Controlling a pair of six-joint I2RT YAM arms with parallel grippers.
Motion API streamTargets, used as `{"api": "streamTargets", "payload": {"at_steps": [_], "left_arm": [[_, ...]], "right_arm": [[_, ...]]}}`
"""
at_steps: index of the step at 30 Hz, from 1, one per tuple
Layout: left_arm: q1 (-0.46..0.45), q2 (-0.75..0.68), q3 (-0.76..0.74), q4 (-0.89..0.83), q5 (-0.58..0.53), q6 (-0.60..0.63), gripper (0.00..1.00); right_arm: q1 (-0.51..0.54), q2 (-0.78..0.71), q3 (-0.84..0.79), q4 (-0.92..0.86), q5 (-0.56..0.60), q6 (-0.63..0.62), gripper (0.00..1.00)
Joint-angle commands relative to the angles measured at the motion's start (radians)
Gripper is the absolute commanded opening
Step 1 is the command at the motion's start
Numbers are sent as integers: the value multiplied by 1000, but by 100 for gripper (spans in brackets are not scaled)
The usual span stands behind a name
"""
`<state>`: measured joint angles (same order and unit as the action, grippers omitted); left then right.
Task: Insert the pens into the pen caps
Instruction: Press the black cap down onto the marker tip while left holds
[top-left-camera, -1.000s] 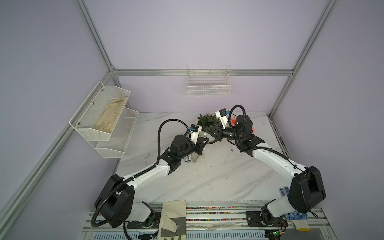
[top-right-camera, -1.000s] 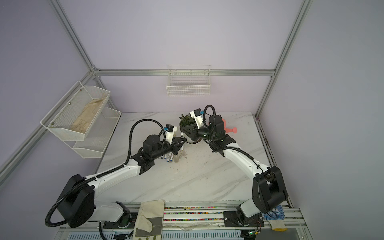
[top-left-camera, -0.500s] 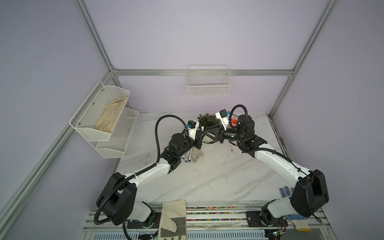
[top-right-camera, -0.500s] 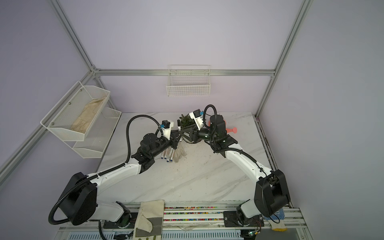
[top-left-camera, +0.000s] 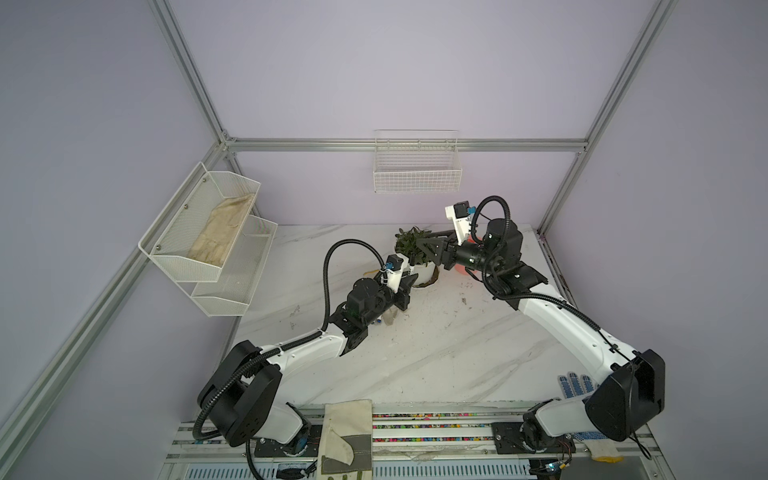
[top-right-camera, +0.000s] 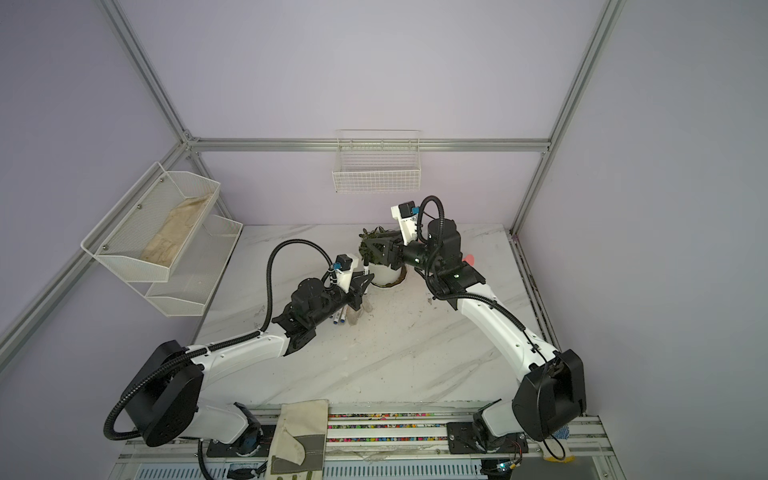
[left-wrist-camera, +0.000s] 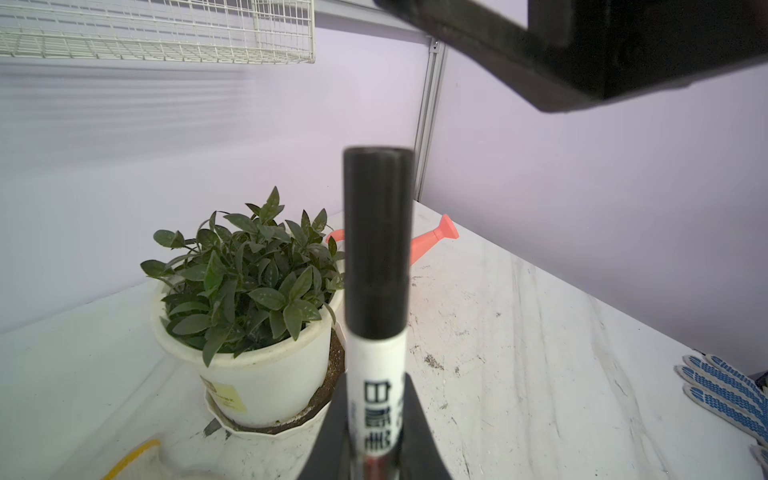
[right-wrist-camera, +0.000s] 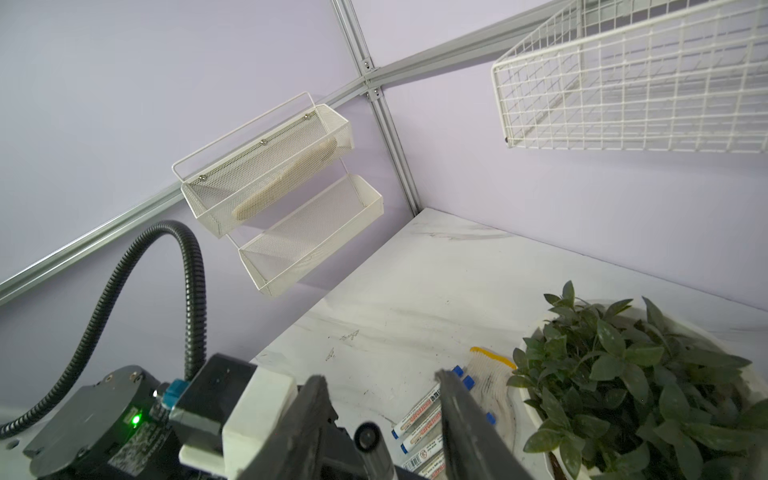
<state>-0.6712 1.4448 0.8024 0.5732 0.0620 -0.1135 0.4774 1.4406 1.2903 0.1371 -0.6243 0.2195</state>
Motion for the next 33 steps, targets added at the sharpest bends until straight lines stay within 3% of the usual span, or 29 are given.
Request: {"api": "streamTargets", "payload": {"at_steps": [1,12,16,24,31,33], "left_arm": [[-8,-21,-40,41,-25,18,0],[-9,-57,-29,21,-13,25,0],[-10,-58,-25,19,-7,25,0],[-10,-69,-3,24,0,18,0],[-2,-103,19,116,-3,-42,0],[17,-114,16,174,40,-69,0]], "right_arm": [[2,31,17,-7,-31,11,44],[48,85,27,-46,-69,7,37],[48,86,17,-48,-73,8,26],[49,103,-1,-69,-106,13,19],[40,128,-37,-110,-183,11,2],[20,144,-54,-122,-231,25,0]]}}
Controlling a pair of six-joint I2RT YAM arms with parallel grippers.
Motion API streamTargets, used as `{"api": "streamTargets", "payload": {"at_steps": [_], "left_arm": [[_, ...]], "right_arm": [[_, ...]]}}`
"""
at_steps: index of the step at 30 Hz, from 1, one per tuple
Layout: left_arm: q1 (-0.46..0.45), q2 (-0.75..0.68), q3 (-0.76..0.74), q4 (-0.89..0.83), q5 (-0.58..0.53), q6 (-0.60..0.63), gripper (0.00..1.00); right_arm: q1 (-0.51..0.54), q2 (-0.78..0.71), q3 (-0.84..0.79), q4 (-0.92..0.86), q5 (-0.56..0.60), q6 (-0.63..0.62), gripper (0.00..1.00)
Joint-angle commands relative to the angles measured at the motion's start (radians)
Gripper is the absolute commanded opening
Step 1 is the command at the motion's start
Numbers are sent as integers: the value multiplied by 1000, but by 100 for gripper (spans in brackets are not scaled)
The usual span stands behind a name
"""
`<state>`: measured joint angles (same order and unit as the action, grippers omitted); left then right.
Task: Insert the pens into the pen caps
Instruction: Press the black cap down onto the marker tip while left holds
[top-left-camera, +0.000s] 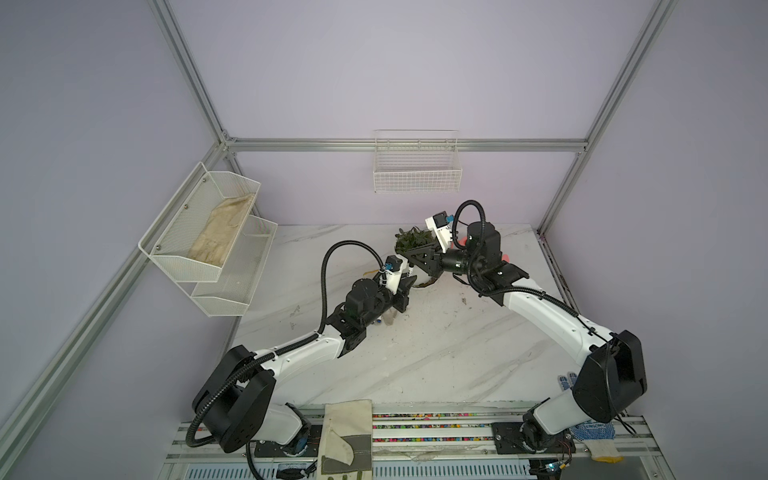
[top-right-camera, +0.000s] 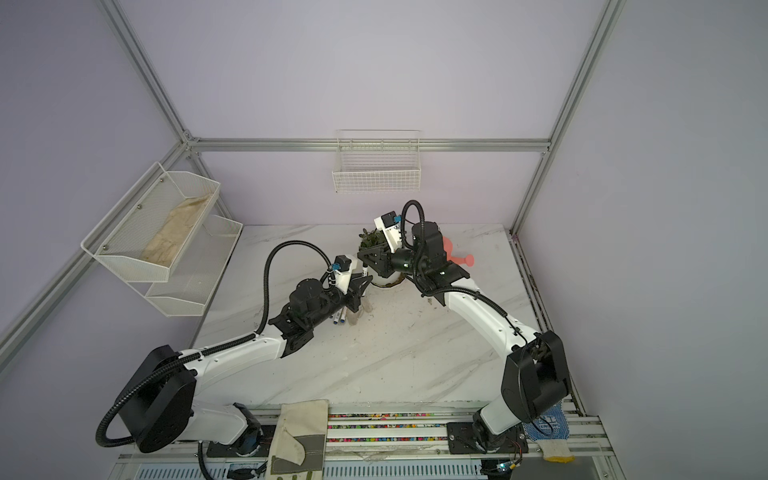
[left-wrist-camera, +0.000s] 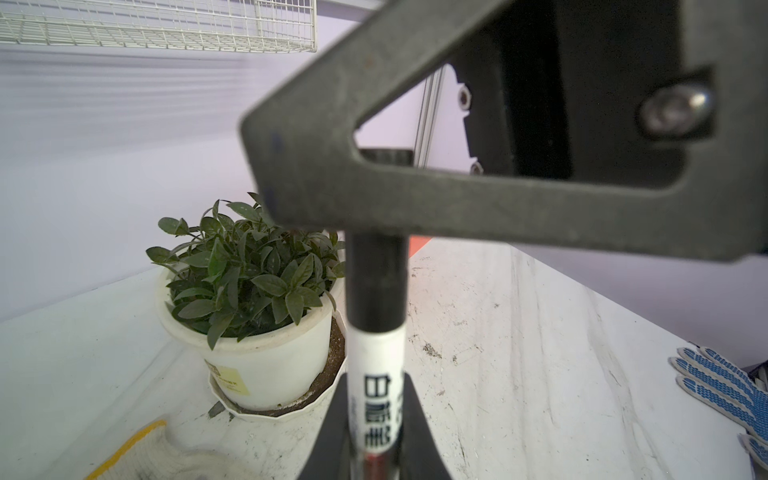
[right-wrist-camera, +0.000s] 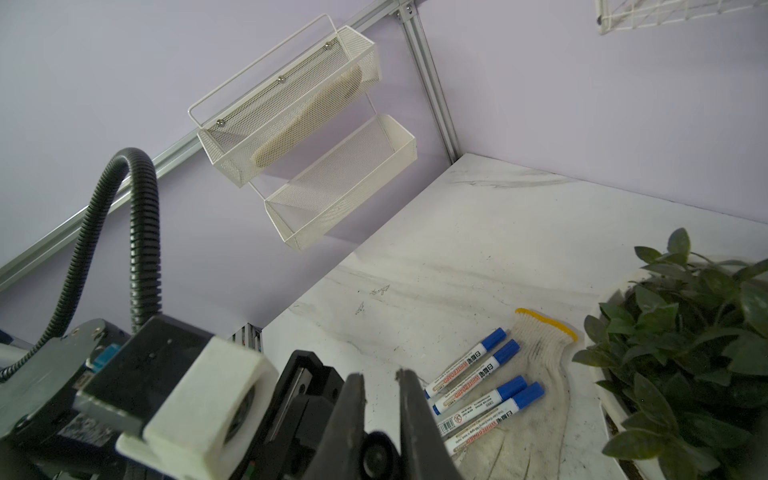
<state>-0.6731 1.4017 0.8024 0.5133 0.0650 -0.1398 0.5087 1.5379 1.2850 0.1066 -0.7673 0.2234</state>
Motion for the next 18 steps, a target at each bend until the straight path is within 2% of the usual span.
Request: {"api": "streamTargets", "payload": {"at_steps": [1,5,7,9,10,15,18], "left_arm": [[34,-76,18,262,77,-60,0],[106,-78,30,354,215,-178,0],[129,-72,36,376,224,-203,0],[145,-63,46,378,218,-204,0],[150,-57,52,377,207,-201,0],[153,-10,85,366,121,-197,0],[141,2,91,352,69,-164,0]], "right_arm": [[-28,60,-56,-98,-128,36,0],[-58,158,-52,-205,-287,51,0],[-56,203,-11,-380,-278,-70,0],[-48,235,27,-507,-226,-153,0],[-37,246,46,-570,-154,-198,0],[39,250,84,-680,97,-293,0],[46,243,75,-670,78,-290,0]]}}
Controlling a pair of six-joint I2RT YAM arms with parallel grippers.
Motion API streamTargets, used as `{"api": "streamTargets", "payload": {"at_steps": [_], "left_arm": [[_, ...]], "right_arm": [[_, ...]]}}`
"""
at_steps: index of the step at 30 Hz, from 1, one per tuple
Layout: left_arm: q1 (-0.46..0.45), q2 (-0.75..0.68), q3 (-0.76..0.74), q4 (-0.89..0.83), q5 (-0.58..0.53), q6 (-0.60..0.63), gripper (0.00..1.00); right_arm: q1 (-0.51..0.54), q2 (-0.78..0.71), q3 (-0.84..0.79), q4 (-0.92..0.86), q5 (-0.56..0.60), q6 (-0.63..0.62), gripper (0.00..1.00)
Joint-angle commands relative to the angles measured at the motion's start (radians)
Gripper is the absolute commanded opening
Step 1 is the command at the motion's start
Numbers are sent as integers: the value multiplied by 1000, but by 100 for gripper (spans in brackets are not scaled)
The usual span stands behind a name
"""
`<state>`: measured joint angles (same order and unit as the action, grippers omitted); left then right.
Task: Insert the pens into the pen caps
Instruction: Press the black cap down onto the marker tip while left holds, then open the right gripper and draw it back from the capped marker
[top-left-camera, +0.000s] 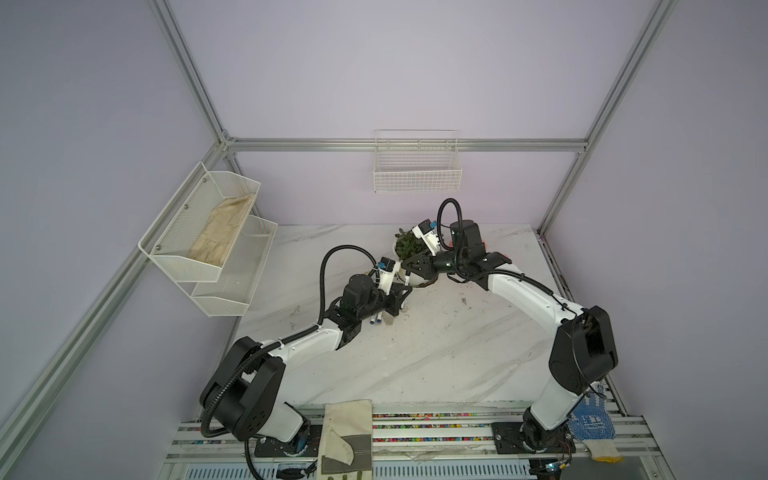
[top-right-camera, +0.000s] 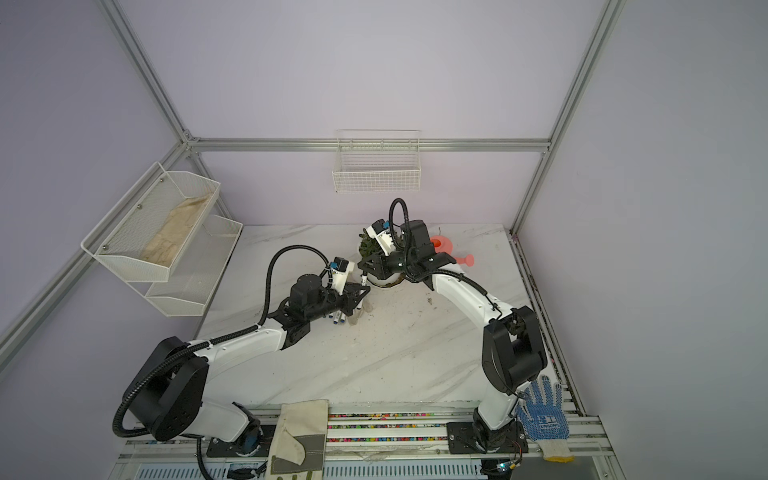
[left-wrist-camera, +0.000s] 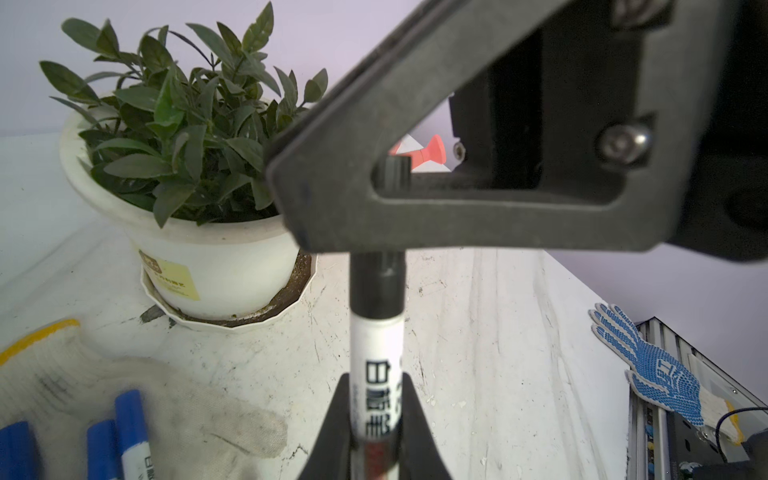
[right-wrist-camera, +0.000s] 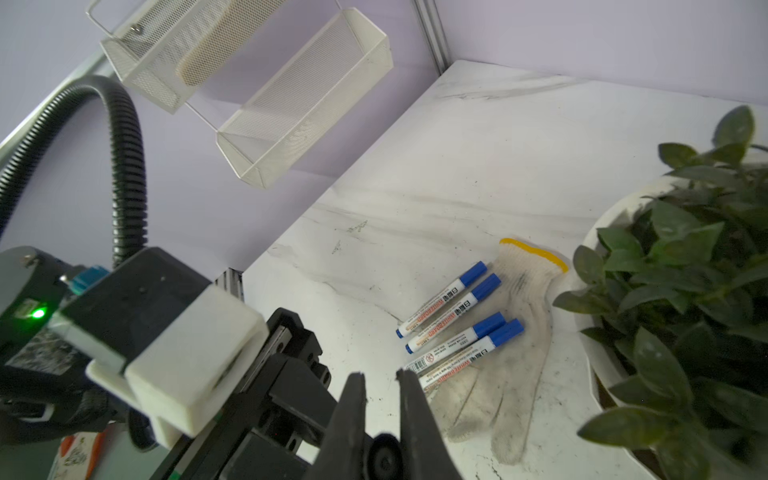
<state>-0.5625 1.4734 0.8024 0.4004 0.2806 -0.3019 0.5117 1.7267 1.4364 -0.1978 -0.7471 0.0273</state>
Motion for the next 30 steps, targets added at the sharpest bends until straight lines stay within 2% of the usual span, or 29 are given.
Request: {"api": "streamTargets", "payload": {"at_steps": [1,5,7,11,14,15,20,22,24,27,30], "left_arm": [[17,-69,89,457,-175,30,0],[-93,-90,81,452,-364,297,0],[-123,-90,64,519,-429,381,0],[-131,-71,11,743,-544,396,0],[-114,-69,11,825,-630,294,0],[-101,-69,12,843,-625,248,0],[57,-15,19,941,-443,-201,0],[103,-5,32,991,-387,-290,0],[133,-9,45,1009,-363,-324,0],[151,-36,55,1006,-347,-297,0],[154,-50,62,991,-337,-258,0]], "right_arm": [[36,55,-79,-361,43,-86,0],[-11,82,-77,-350,-67,-43,0],[-11,81,-77,-347,-50,-39,0],[26,85,-79,-385,72,-71,0],[71,98,-77,-426,161,-100,0],[79,99,-79,-429,173,-103,0],[85,99,-78,-443,168,-122,0],[79,97,-81,-439,154,-119,0],[56,93,-91,-422,116,-104,0],[16,91,-111,-386,37,-71,0],[16,91,-117,-392,61,-74,0]]}}
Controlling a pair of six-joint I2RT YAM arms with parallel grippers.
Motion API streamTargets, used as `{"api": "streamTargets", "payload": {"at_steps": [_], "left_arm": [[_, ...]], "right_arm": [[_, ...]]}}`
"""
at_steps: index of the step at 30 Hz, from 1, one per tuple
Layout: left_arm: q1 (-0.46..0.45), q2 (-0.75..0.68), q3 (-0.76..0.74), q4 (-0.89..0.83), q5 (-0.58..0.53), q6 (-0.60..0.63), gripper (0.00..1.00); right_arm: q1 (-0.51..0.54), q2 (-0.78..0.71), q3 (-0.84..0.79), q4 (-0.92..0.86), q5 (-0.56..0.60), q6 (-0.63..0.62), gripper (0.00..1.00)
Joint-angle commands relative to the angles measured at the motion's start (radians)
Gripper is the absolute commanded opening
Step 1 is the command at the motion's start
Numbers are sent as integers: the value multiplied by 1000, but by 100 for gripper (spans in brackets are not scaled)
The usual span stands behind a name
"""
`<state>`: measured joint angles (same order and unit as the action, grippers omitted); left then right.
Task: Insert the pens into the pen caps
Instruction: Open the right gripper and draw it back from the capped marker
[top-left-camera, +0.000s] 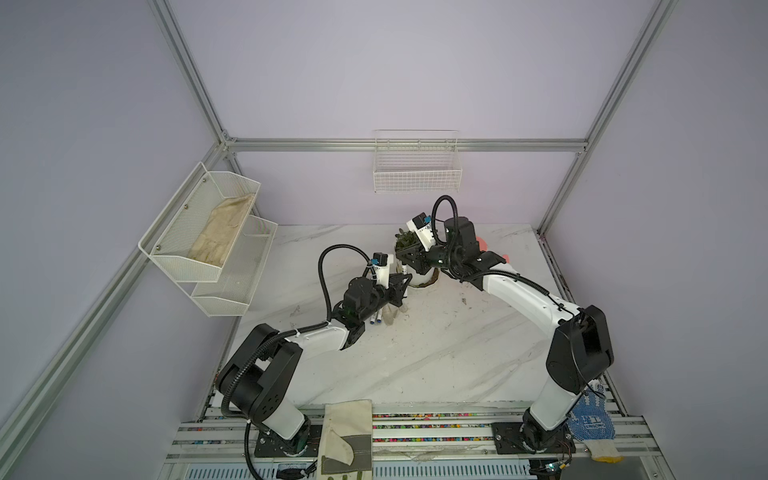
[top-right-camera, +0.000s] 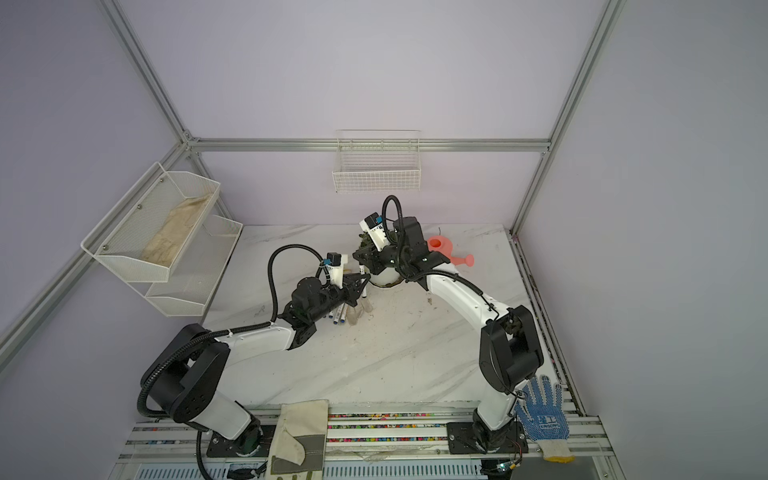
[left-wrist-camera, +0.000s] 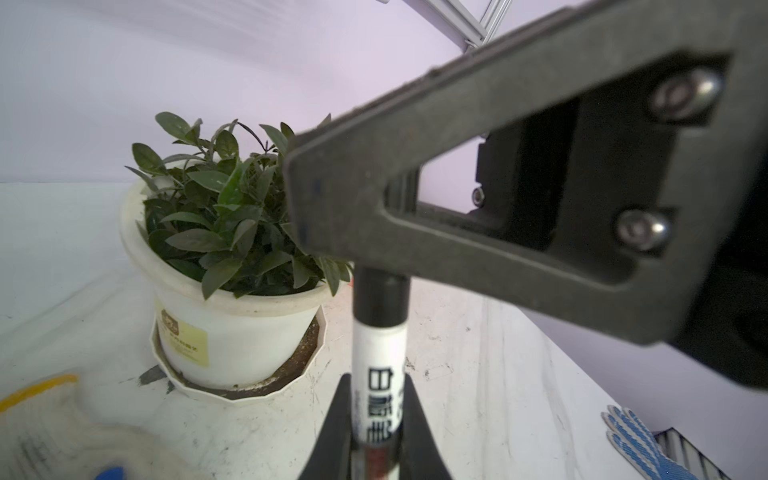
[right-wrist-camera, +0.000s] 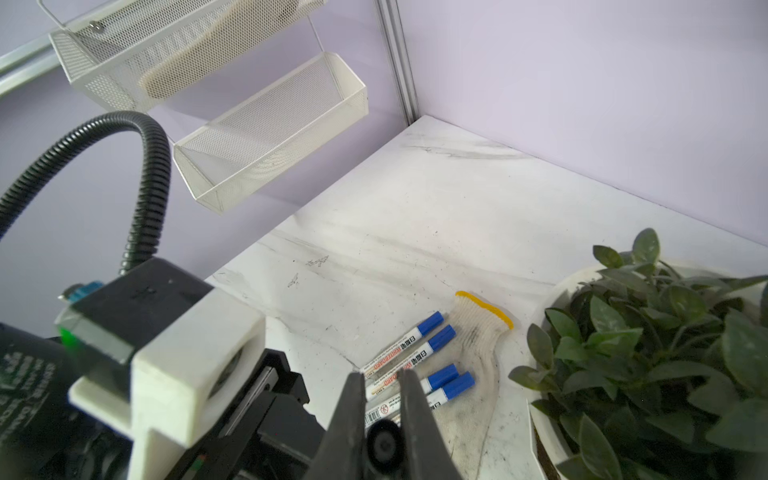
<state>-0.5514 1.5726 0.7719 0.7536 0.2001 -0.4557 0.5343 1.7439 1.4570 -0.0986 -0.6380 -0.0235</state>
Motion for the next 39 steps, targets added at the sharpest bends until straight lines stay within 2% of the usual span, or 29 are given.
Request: {"api": "streamTargets", "payload": {"at_steps": [1,3,8,11,21,25,28,30,34,36,39], "left_arm": [[145,-149,93,631,-260,-91,0],[147,-189,96,623,-272,-70,0],[151,-218,118,556,-274,43,0],[149,-244,149,429,-250,145,0],[86,-265,135,300,-229,321,0],[64,-269,67,231,-215,282,0],[47,-269,-10,199,-214,203,0],[18,-263,-60,163,-214,180,0],[-41,-208,-139,145,-243,154,0],[-55,-168,-158,145,-247,124,0],[-68,-88,-167,148,-250,107,0]], "right_arm": [[-5,74,-143,-494,-23,-21,0],[2,77,-152,-507,39,-23,0],[48,111,-156,-581,294,-57,0],[53,115,-155,-589,334,-59,0],[40,53,-105,-501,167,-37,0],[-6,-34,-101,-384,90,2,0],[-43,-105,-116,-283,40,38,1],[-66,-149,-131,-195,18,78,10],[-84,-227,-138,-14,-15,137,36],[-89,-266,-127,75,4,166,48],[-91,-320,-118,143,86,188,60]]}}
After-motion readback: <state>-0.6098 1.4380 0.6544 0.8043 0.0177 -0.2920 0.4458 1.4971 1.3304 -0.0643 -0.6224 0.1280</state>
